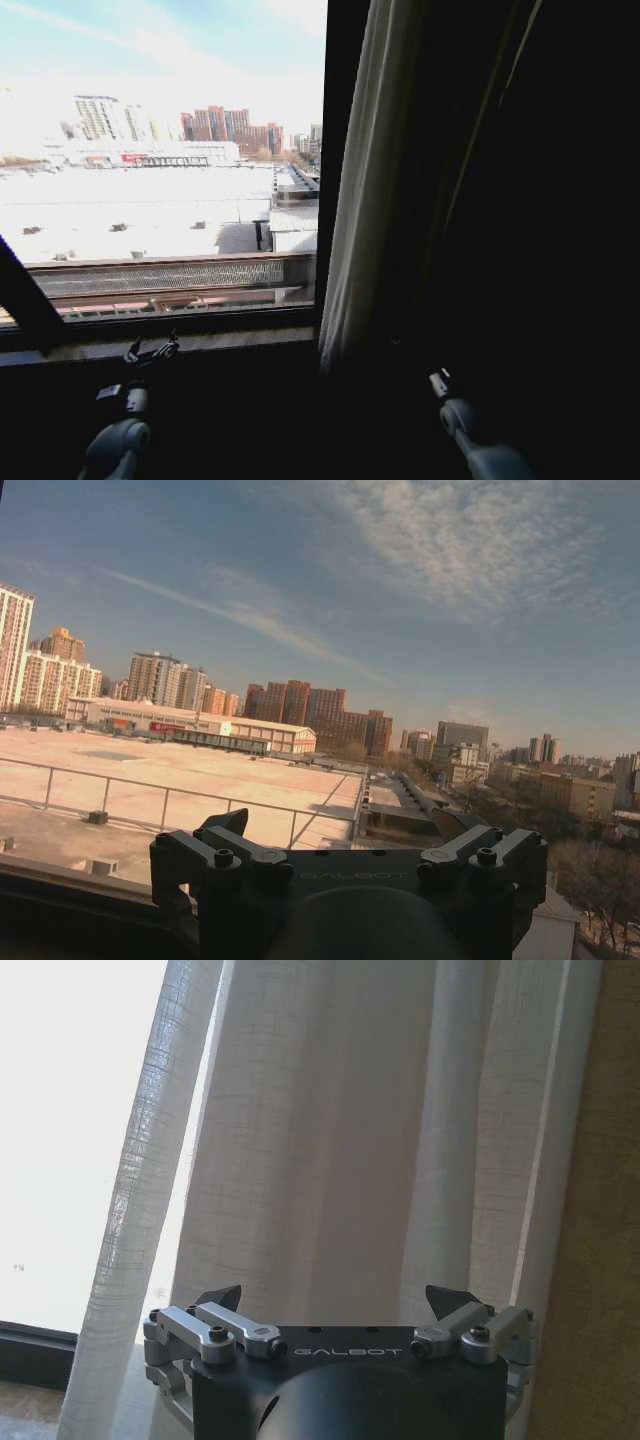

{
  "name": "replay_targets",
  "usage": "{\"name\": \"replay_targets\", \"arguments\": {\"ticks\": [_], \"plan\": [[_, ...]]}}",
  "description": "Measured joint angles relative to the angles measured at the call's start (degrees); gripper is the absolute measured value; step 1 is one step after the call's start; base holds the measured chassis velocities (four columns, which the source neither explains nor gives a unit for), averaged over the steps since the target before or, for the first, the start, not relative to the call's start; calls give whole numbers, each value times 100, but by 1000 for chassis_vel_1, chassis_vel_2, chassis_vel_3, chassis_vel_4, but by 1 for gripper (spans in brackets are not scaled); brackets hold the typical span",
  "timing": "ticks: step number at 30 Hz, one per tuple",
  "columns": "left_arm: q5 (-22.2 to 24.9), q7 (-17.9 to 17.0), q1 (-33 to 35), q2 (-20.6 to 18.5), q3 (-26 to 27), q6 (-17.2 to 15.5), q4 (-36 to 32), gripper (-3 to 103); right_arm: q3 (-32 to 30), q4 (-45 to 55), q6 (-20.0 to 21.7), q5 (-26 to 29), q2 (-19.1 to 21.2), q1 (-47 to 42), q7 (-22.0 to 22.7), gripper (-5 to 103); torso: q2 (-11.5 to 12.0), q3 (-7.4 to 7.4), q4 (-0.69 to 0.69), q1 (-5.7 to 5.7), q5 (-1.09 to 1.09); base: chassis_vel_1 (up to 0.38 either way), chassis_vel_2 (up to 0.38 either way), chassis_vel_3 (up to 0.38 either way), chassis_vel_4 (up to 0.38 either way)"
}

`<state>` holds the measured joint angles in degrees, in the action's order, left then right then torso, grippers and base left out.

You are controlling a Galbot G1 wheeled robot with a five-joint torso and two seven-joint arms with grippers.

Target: Open the curtains by pulling them apart, changing their state from closed to fully open.

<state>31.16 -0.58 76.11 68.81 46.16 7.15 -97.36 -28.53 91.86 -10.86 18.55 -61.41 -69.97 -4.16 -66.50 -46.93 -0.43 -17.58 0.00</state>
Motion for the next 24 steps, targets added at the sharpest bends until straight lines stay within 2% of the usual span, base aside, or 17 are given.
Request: {"name": "replay_targets", "arguments": {"ticks": [24], "plan": [[0,0,0,0,0,0,0,100,26,-81,-24,-122,-112,18,-30,100,0,-1,0,-1,0,0,0,0,0]]}}
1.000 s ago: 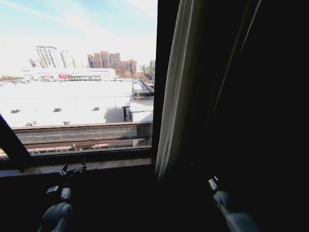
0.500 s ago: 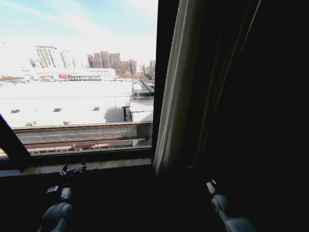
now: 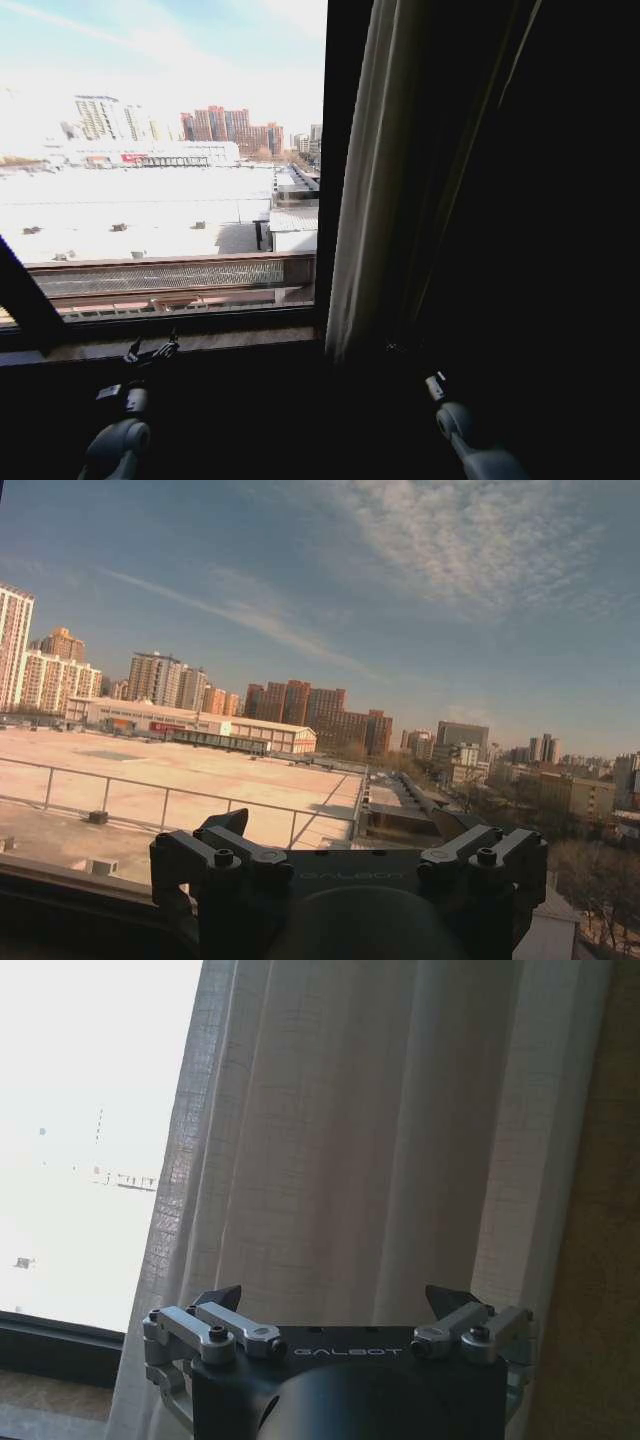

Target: Open the curtains by pulling them apart, changing their state from closed to fully open.

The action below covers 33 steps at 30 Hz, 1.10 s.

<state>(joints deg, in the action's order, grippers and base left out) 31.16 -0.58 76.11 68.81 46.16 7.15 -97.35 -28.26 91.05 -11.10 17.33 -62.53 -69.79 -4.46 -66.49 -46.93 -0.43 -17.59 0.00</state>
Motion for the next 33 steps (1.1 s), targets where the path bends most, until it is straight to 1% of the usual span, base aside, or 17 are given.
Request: {"name": "replay_targets", "arguments": {"ticks": [8,16,24,27,33], "plan": [[0,0,0,0,0,0,0,100,2,-4,-3,0,0,3,3,100,0,0,0,-1,0,0,0,0,0],[0,0,0,0,0,0,0,100,2,-6,-5,0,2,6,4,100,0,0,0,0,1,105,39,-100,-40],[0,0,0,0,0,0,0,100,2,-6,-6,0,2,6,4,100,0,1,0,0,0,272,151,-253,-174],[0,0,0,0,0,0,0,100,3,-6,-6,0,2,6,4,100,0,1,2,0,0,327,244,-317,-205],[0,0,0,0,0,0,0,100,3,-6,-6,1,2,6,3,100,0,0,-1,0,0,336,294,-355,-304]]}}
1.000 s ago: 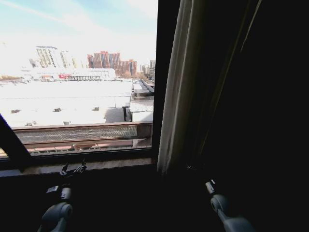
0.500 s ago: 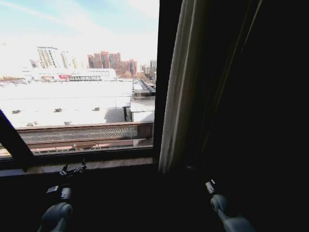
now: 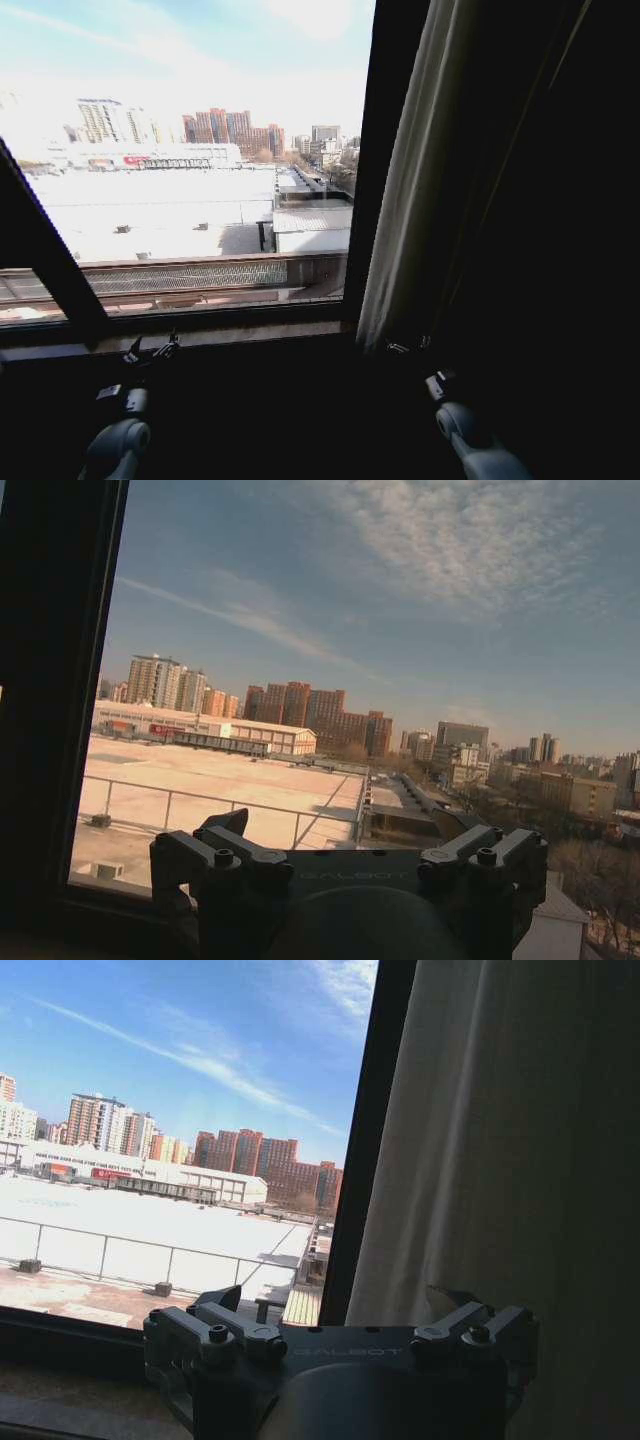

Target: Open the curtains by pulling them apart, changing their state from closed to fully open.

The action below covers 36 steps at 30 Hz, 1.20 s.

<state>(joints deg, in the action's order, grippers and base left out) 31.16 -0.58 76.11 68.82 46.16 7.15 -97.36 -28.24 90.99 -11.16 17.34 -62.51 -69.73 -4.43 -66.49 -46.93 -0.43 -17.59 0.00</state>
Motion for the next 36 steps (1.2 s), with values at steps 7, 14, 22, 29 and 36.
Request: {"name": "replay_targets", "arguments": {"ticks": [7,14,22,29,36], "plan": [[0,0,-1,0,0,0,0,100,0,0,0,0,0,1,0,100,0,0,1,0,-1,369,354,-386,-353],[0,0,0,0,0,0,1,100,1,0,0,0,0,1,-1,100,0,0,1,0,2,379,346,-371,-313],[0,0,0,0,0,0,0,100,0,0,0,0,0,1,-1,100,0,0,0,0,1,398,295,-402,-291],[0,0,0,0,0,0,0,100,0,-1,0,0,0,1,-1,100,0,0,0,1,4,408,316,-414,-307],[0,0,0,0,0,0,1,100,0,0,0,0,0,1,-1,100,0,0,0,1,0,375,317,-389,-318]]}}
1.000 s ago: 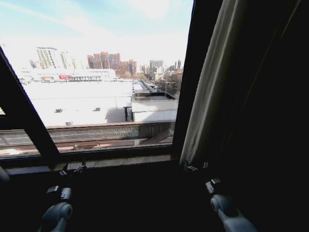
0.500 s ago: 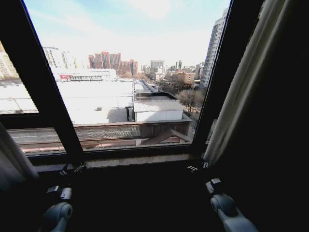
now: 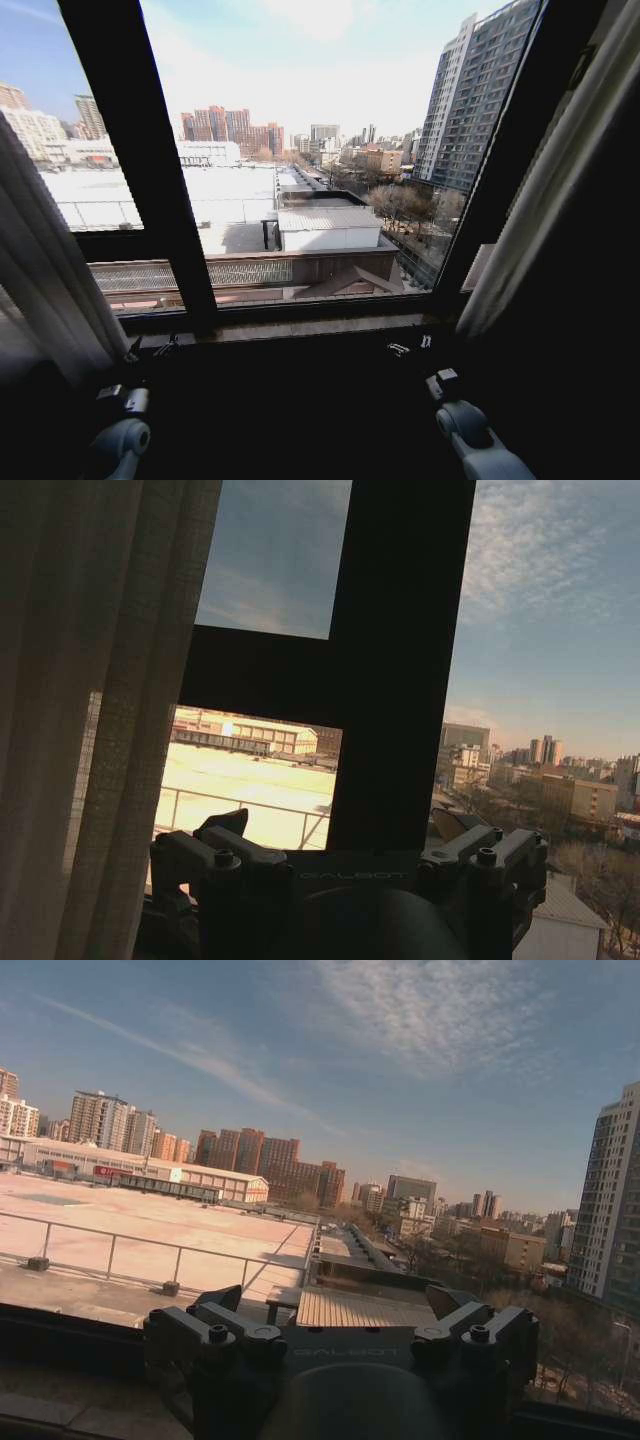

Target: Open the curtains by pulling them apart, changing their state from closed to fully open.

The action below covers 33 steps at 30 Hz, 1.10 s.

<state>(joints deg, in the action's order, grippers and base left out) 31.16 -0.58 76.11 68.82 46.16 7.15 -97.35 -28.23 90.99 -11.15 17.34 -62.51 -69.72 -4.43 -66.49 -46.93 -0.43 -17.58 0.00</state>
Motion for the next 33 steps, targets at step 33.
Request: {"name": "replay_targets", "arguments": {"ticks": [33], "plan": [[0,2,0,1,-1,0,0,100,-2,-1,0,0,2,0,-1,100,-1,0,-4,-1,7,265,227,-259,-225]]}}
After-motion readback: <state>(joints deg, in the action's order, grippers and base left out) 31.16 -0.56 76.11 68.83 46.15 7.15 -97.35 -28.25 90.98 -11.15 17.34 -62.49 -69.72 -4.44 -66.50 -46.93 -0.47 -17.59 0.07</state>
